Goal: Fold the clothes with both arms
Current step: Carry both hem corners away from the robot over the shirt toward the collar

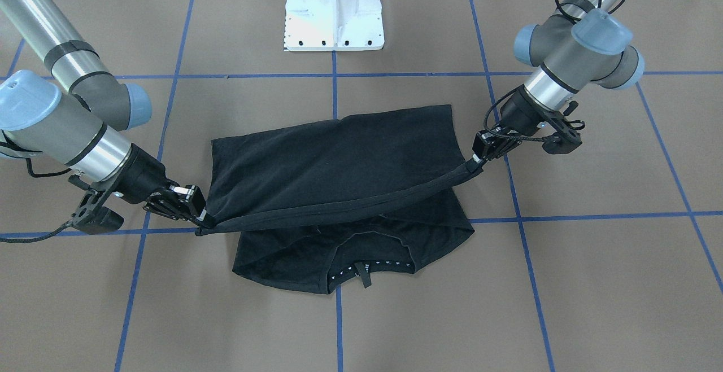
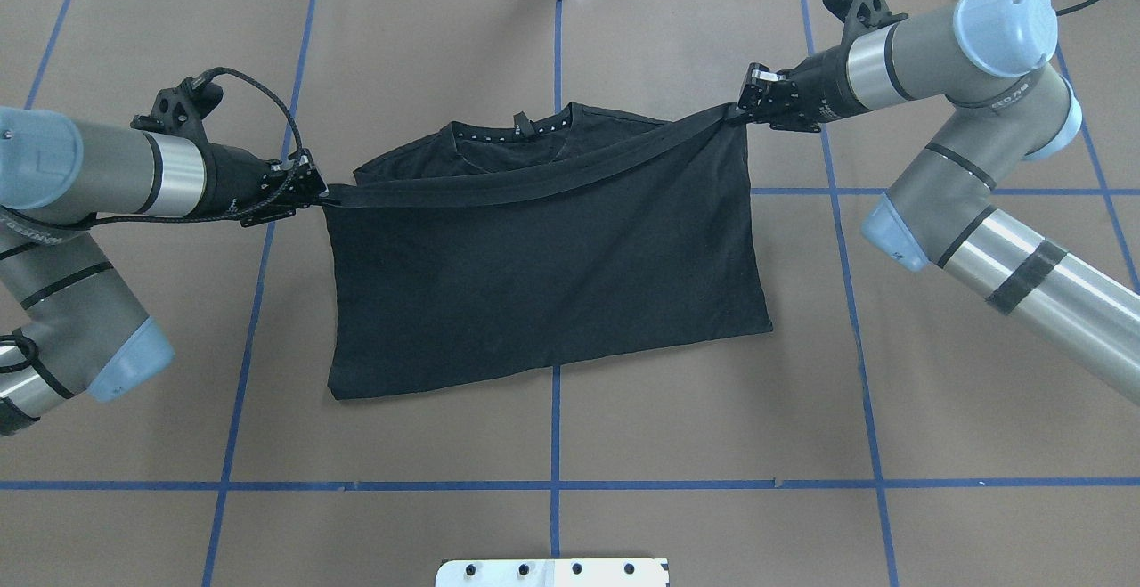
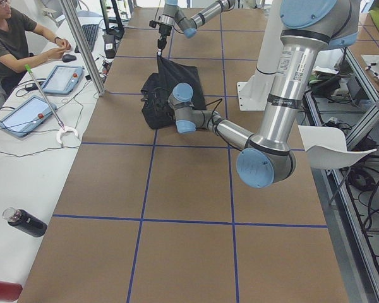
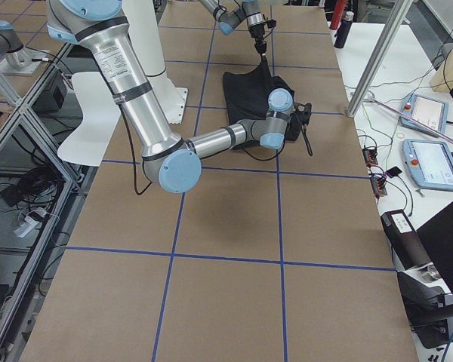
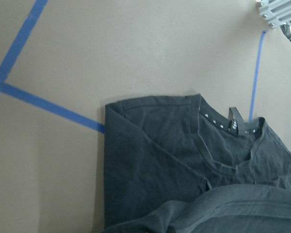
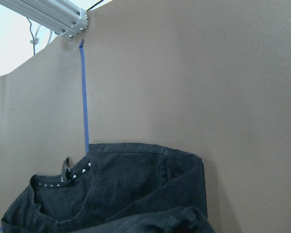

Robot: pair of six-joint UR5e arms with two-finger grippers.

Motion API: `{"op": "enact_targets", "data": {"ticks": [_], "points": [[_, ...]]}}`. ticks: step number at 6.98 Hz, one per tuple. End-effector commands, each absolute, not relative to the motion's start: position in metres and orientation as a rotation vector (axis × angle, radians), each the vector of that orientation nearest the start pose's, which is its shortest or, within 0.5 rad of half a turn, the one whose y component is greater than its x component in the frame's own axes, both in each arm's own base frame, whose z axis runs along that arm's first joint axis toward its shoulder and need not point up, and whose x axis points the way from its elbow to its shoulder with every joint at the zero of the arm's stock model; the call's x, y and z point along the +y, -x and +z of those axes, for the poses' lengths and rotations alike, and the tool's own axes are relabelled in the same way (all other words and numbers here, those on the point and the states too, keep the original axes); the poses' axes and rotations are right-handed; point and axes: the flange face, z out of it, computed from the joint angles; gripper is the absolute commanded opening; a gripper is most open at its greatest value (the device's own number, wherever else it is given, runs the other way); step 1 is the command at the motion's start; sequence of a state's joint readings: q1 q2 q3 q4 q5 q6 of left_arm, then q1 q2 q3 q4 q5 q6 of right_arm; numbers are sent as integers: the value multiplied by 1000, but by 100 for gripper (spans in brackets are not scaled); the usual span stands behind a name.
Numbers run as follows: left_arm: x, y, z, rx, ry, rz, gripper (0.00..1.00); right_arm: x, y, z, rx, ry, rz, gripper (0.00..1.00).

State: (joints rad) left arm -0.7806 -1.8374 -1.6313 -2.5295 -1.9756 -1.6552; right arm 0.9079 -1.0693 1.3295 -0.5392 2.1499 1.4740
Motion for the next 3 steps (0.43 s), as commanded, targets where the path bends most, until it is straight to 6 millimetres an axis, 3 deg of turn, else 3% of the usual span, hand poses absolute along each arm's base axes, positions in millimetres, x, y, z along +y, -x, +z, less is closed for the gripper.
{"op": "enact_targets", "data": {"ticks": [1,3], "points": [[-494,-357,390,1293,-131,-514,0,-600,380,367,-1302,-206,326,0],[-502,-362,410,1252,-140,-546,0,-606,384,373,-1290,-205,336,0]]}}
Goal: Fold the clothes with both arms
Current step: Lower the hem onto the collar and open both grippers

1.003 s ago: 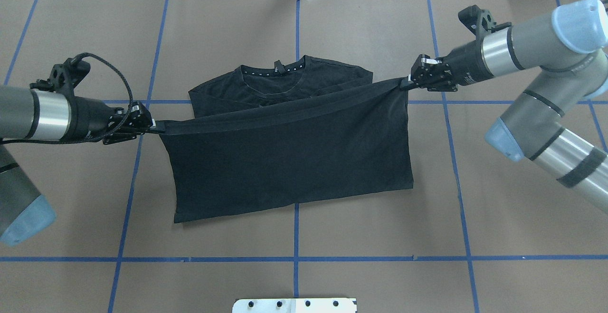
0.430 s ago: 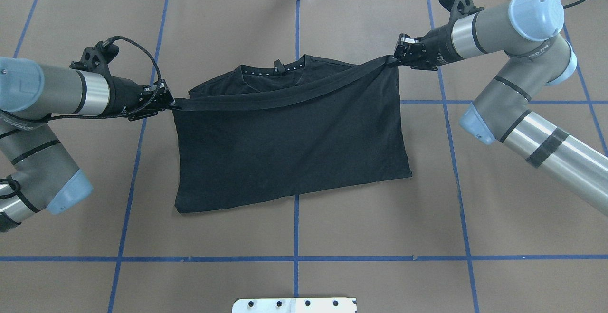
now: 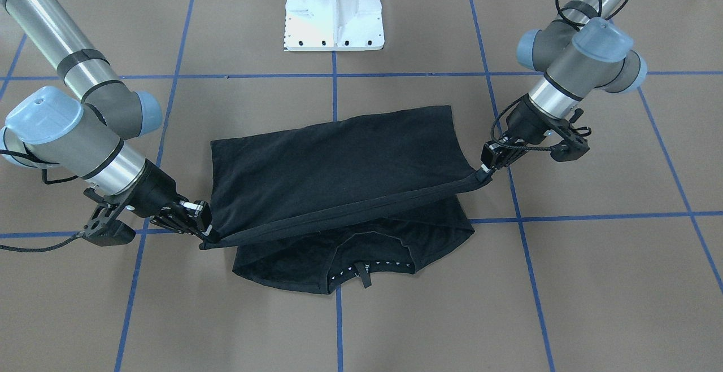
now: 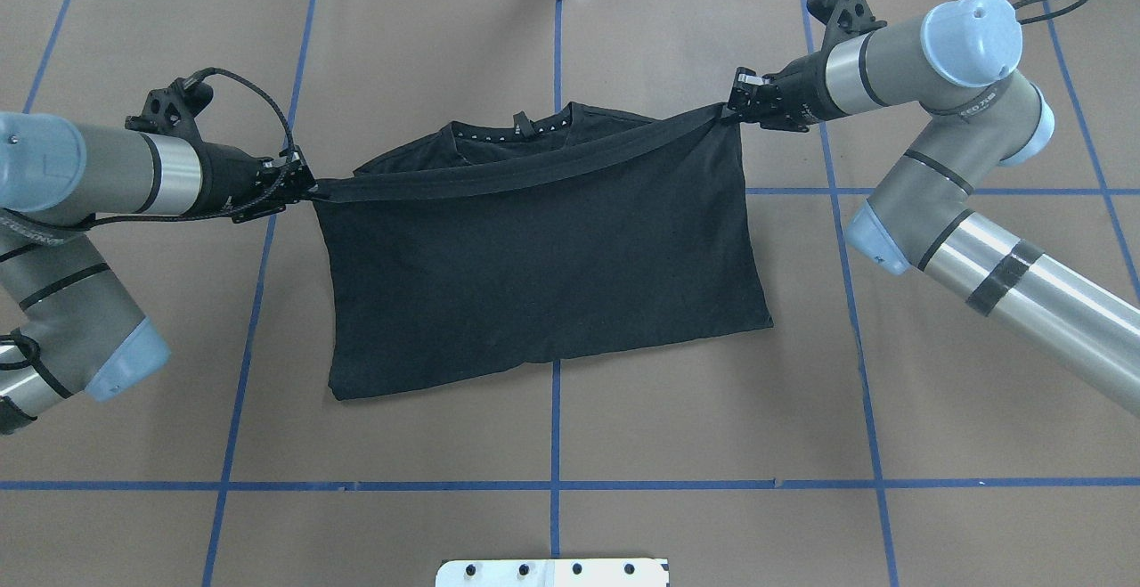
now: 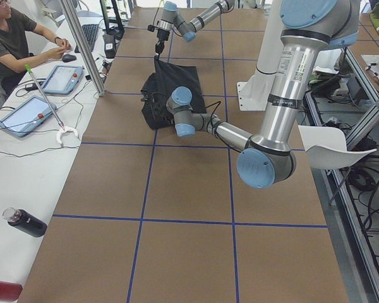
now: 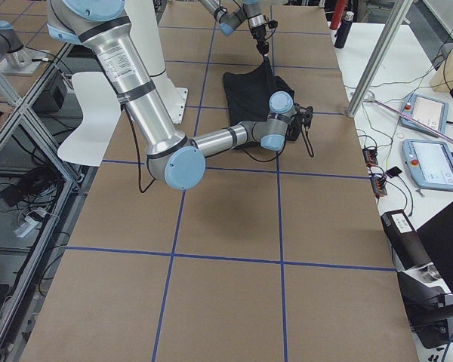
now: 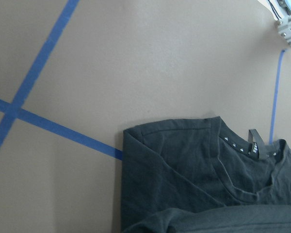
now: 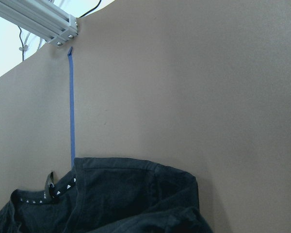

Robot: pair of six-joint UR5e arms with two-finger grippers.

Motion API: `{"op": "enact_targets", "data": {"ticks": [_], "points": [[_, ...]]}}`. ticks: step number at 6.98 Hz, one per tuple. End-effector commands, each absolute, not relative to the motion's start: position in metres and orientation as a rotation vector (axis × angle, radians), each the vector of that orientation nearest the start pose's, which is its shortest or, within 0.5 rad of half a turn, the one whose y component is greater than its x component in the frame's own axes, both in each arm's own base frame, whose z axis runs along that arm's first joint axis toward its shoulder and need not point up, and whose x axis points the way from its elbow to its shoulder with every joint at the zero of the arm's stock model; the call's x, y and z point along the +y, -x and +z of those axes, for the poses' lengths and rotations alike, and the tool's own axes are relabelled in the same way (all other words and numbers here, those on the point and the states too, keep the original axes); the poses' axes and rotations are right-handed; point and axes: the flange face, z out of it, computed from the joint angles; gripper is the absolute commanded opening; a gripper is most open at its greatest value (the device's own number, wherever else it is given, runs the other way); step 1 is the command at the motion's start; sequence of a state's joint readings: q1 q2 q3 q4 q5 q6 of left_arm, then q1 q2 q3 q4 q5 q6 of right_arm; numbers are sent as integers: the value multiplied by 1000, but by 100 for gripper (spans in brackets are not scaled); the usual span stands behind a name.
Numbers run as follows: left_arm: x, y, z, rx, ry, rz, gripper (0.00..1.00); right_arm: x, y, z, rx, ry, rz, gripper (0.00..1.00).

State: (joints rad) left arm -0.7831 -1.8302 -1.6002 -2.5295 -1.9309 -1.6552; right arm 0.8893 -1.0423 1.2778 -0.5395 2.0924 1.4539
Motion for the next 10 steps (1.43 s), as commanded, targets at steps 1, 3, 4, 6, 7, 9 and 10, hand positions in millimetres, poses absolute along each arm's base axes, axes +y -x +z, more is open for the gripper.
{"op": "enact_targets", "data": {"ticks": [1,3,4,6,7,9,10], "points": [[-506,-367,414,1242,-146,-556,0,-610,384,382,-1271,-212,357,0],[-511,-373,412,1241,-143,-556,0,-611,385,386,-1264,-214,364,0],[-513,-374,408,1246,-145,-558,0,-612,385,380,-1271,-218,362,0],[-515,-376,394,1269,-150,-553,0,-615,389,364,-1288,-224,356,0],[-515,-375,391,1274,-151,-550,0,-616,389,359,-1292,-228,355,0],[-514,-375,389,1277,-151,-548,0,-616,389,359,-1292,-227,353,0],[-515,-375,387,1281,-154,-548,33,-616,390,359,-1293,-220,348,0]]}}
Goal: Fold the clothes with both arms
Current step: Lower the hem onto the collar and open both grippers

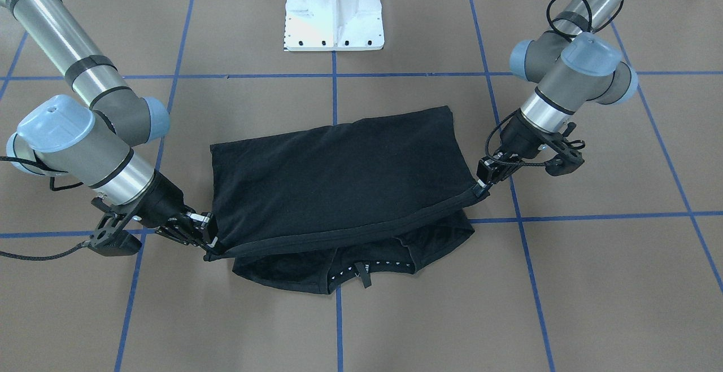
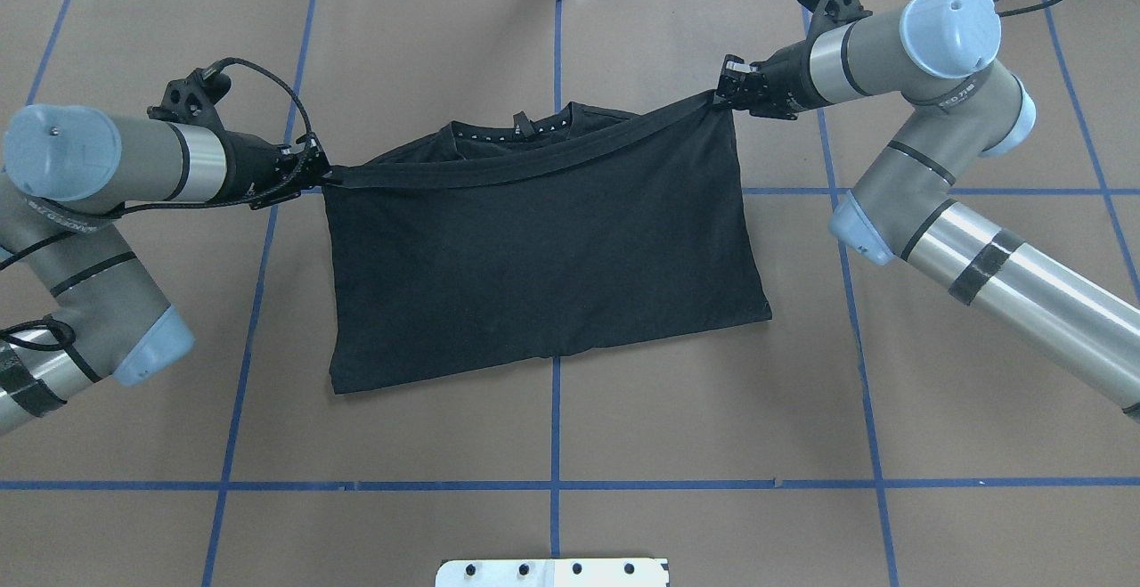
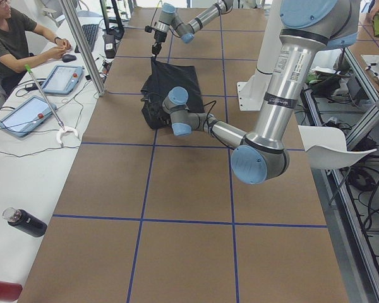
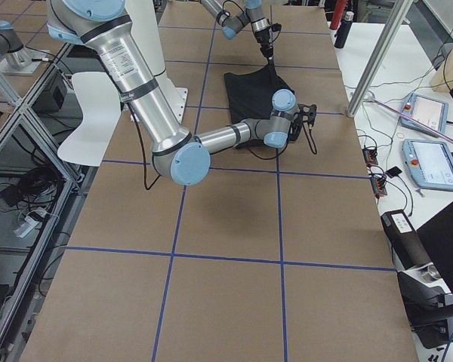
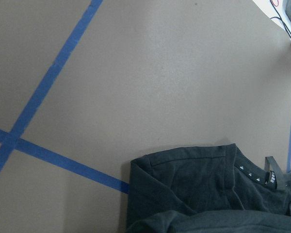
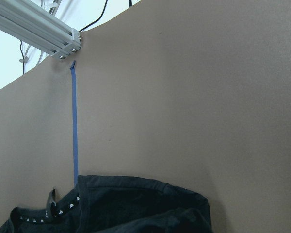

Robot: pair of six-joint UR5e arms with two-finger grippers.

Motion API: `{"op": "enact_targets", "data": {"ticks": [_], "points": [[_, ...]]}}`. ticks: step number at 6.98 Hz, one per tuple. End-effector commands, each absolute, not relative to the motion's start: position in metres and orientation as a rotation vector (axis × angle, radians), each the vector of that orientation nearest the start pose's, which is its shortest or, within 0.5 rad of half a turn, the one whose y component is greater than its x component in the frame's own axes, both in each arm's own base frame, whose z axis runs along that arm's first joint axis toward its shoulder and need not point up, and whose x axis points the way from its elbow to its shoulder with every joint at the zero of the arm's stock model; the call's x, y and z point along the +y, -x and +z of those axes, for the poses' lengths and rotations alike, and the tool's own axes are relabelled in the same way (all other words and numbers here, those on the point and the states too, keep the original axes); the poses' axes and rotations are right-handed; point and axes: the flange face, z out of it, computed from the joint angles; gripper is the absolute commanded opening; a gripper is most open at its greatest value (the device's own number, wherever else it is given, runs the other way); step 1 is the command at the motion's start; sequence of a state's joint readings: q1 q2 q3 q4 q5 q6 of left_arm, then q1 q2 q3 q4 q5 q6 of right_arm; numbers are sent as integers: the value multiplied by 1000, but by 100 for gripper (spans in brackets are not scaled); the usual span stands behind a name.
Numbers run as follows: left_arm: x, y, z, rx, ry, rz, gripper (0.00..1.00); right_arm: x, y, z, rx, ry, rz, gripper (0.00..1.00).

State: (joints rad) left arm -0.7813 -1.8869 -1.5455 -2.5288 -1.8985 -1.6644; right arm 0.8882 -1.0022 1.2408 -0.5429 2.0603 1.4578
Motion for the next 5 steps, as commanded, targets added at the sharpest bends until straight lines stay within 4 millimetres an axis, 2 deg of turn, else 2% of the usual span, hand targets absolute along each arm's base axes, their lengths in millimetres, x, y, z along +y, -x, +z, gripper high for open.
{"op": "enact_targets", "data": {"ticks": [1,2,4,5], "points": [[-516,-372,385,1284,-163,-549,82,-616,390,357,-1295,-218,349,23],[-521,-365,384,1284,-175,-556,100,-617,390,360,-1288,-216,354,99],[-527,-355,381,1290,-187,-564,100,-615,391,360,-1286,-179,348,100],[-527,-354,378,1295,-190,-562,100,-604,386,360,-1305,-120,310,100]]}}
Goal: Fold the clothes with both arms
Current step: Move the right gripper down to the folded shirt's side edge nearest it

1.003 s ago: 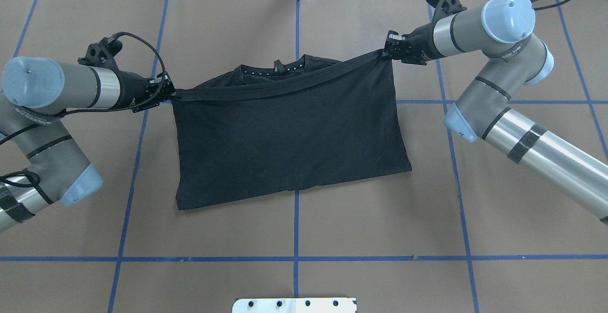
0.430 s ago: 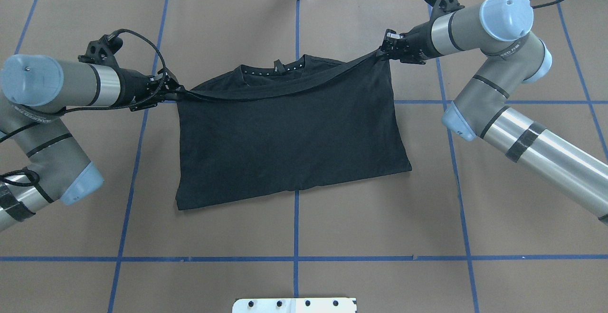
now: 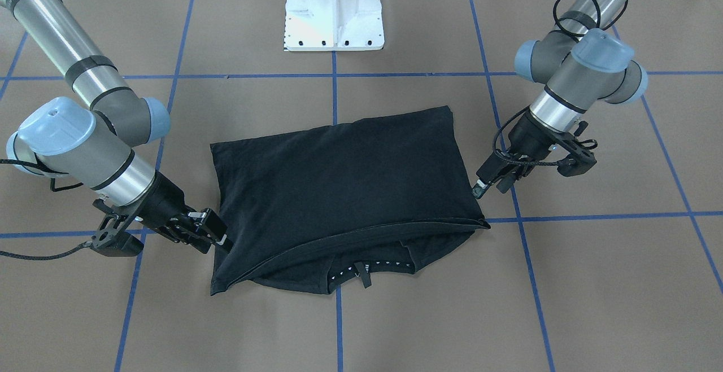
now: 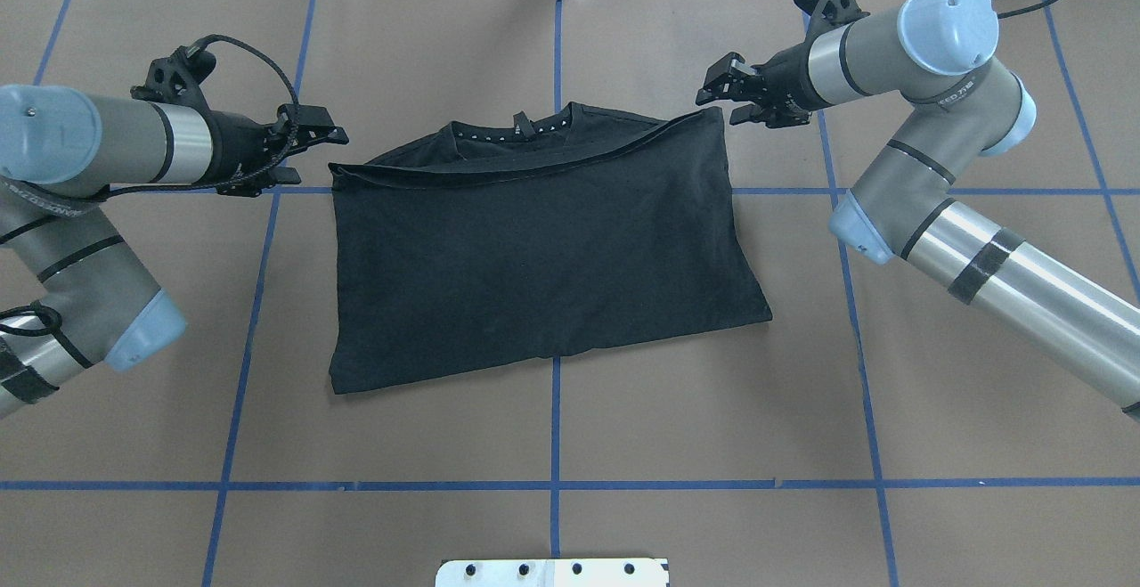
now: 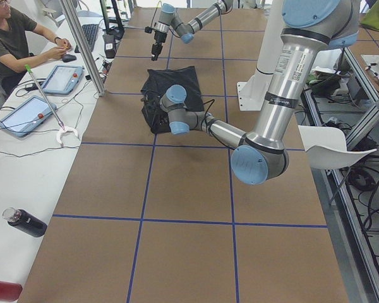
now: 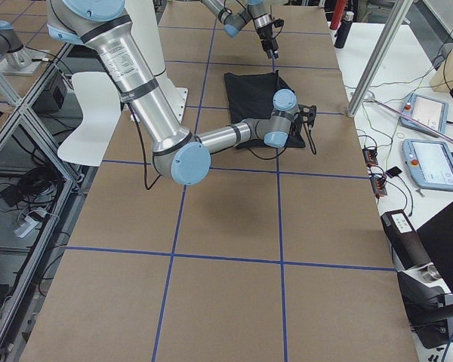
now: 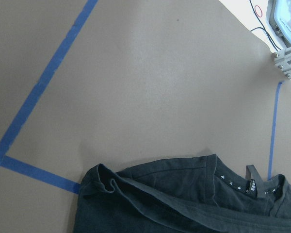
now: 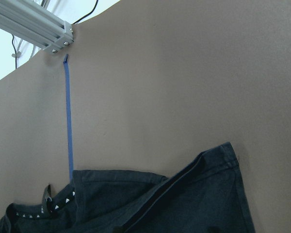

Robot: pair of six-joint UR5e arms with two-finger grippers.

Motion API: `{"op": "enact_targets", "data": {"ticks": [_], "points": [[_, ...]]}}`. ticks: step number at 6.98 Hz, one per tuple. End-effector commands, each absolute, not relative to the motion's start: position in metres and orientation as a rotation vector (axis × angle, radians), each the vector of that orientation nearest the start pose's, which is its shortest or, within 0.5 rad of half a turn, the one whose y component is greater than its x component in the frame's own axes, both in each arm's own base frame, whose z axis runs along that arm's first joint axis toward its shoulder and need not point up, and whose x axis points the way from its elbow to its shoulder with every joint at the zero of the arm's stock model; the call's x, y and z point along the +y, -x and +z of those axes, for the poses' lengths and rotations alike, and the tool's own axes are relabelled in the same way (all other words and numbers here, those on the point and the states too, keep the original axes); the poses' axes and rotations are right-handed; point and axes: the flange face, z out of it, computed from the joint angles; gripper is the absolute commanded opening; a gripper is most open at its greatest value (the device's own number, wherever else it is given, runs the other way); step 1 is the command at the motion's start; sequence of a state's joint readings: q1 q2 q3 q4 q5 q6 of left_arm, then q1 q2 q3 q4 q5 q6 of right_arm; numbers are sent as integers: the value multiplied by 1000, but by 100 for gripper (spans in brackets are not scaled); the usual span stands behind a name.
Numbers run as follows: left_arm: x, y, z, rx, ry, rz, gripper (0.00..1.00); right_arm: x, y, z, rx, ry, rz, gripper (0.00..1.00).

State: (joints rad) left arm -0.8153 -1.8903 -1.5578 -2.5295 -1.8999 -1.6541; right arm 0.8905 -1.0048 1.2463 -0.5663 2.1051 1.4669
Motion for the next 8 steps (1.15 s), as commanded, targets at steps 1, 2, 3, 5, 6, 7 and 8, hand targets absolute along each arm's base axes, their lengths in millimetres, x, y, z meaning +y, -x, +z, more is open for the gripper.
{"op": "enact_targets", "data": {"ticks": [1,2,3,5,6,7,8], "points": [[-526,-353,375,1299,-192,-560,100,-585,373,376,-1304,-85,298,100],[-524,-350,368,1311,-198,-556,100,-558,367,400,-1278,-52,297,100],[-523,-345,361,1324,-206,-557,100,-527,363,422,-1264,-21,281,100],[-522,-345,360,1326,-208,-556,100,-482,387,438,-1247,82,270,100],[-522,-345,360,1326,-208,-555,100,-469,402,438,-1245,119,265,100],[-522,-345,360,1326,-209,-557,100,-458,408,444,-1236,136,254,100],[-522,-343,356,1331,-213,-556,100,-451,409,445,-1235,145,244,100]]}}
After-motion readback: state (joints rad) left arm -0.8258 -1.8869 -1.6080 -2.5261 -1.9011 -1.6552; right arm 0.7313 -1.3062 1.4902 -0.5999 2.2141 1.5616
